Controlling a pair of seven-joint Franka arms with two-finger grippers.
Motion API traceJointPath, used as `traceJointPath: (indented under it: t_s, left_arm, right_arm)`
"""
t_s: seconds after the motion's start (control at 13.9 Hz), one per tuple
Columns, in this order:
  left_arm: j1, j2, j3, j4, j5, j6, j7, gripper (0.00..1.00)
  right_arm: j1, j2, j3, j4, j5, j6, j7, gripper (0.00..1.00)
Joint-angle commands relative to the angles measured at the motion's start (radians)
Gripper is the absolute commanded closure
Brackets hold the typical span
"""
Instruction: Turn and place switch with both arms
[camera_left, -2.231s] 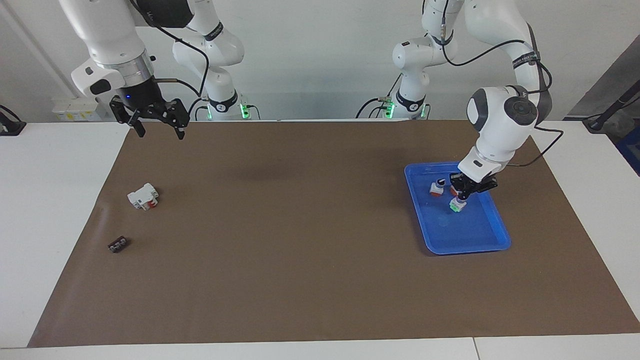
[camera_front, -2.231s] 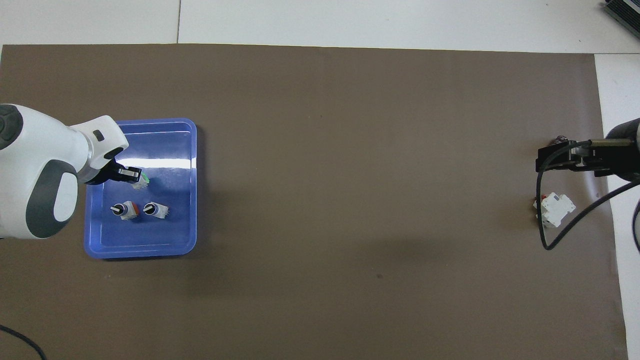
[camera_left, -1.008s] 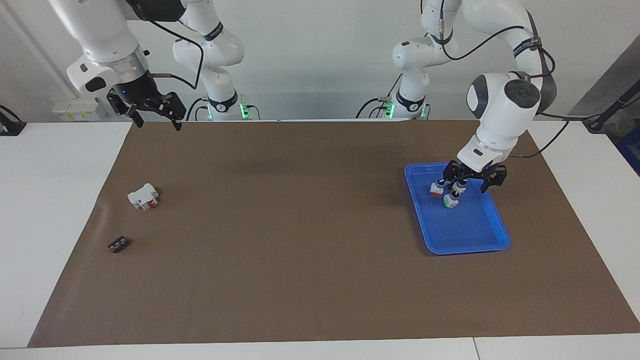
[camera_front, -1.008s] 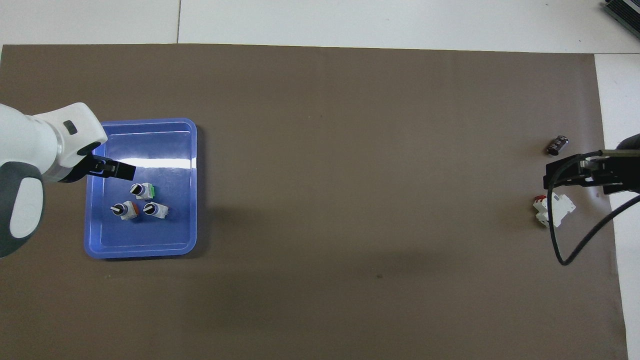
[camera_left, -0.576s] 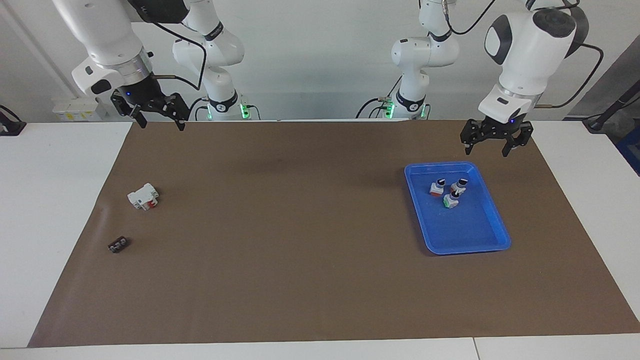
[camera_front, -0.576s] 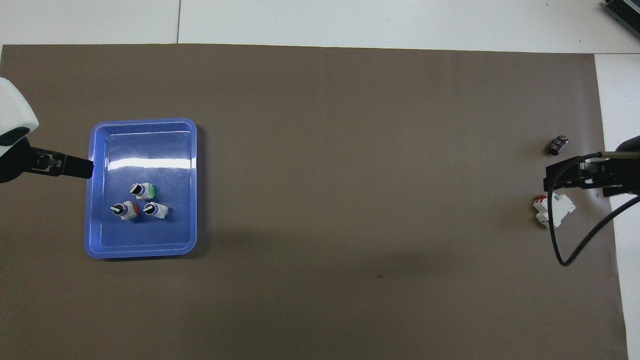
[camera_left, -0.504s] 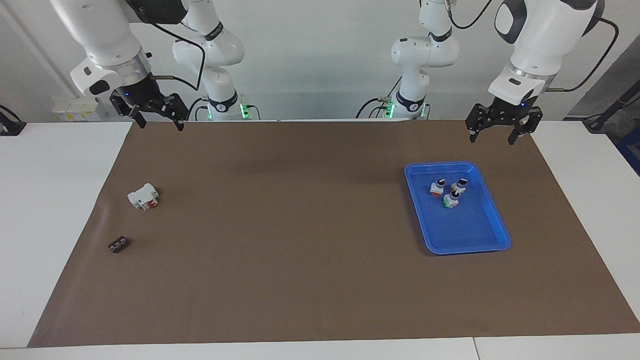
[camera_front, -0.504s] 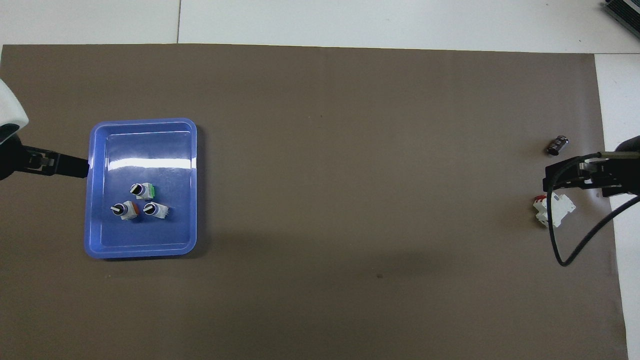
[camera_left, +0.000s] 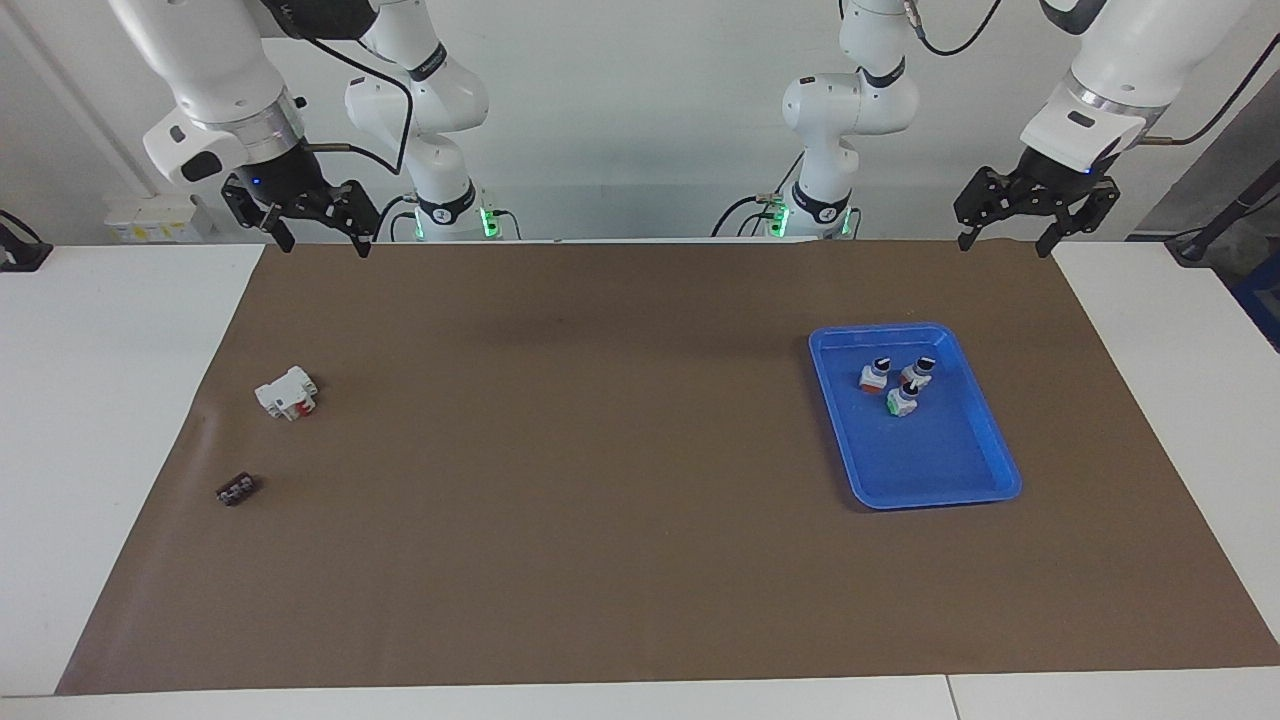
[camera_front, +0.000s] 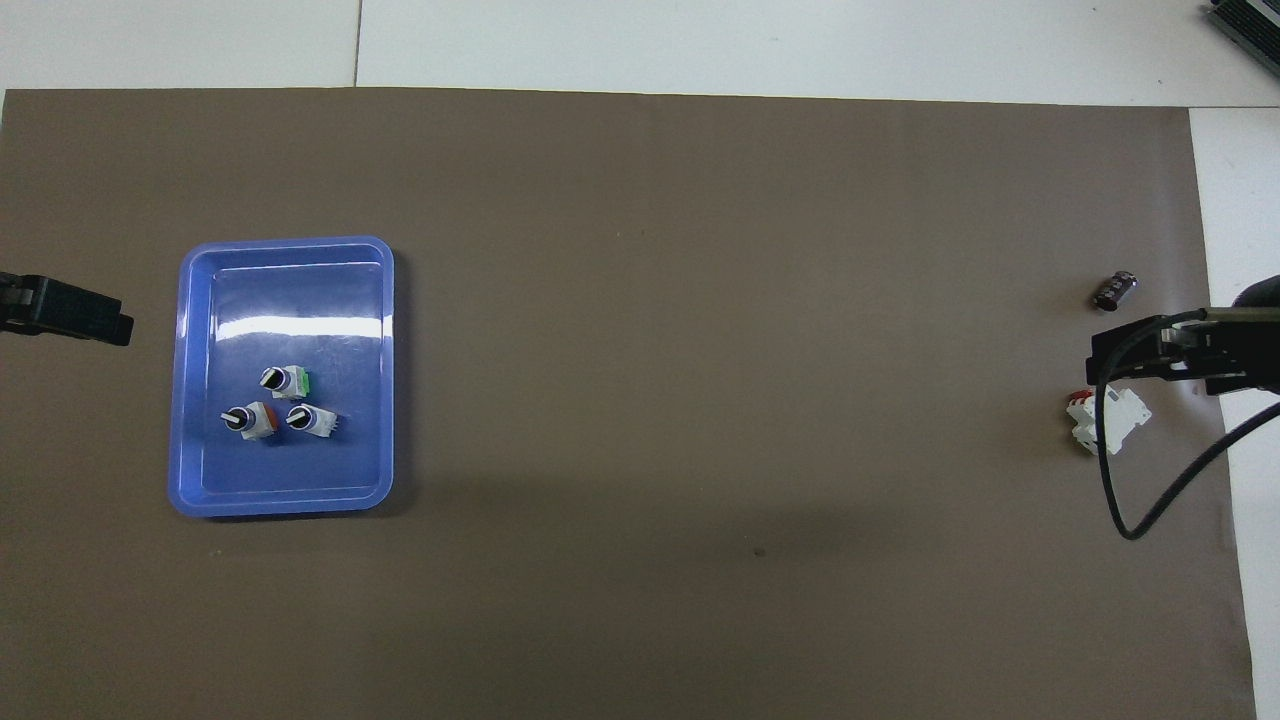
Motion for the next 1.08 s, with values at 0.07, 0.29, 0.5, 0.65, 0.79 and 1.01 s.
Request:
traceJointPath:
  t_s: [0.07, 0.29, 0.5, 0.65, 0.79, 1.01]
  left_arm:
    - [0.035, -0.039, 0.001, -0.020, -0.013, -0.043, 0.006, 0.00]
    - [0.036, -0.064, 0.001, -0.065, -0.010, -0.020, 0.005, 0.00]
    - [0.076, -0.065, -0.035, -0.062, -0.007, -0.023, -0.009, 0.00]
    - [0.093, -0.081, -0.056, -0.066, -0.007, -0.035, -0.087, 0.00]
    - [0.092, -0.085, -0.064, -0.074, -0.007, -0.032, -0.100, 0.00]
    - [0.090, -0.085, -0.064, -0.074, -0.007, -0.028, -0.101, 0.00]
  right_arm:
    - [0.000, -0.021, -0.005, -0.022, 0.017, -0.002, -0.018, 0.00]
    - [0.000, -0.021, -0.005, -0.022, 0.017, -0.002, -0.018, 0.00]
    - [0.000, -0.021, -0.005, -0.022, 0.017, -0.002, -0.018, 0.00]
    - [0.002, -0.021, -0.005, -0.022, 0.017, -0.002, -0.018, 0.00]
    - [0.000, -0.021, -0.005, -0.022, 0.017, -0.002, -0.018, 0.00]
    - [0.002, -0.021, -0.005, -0.022, 0.017, -0.002, -0.018, 0.00]
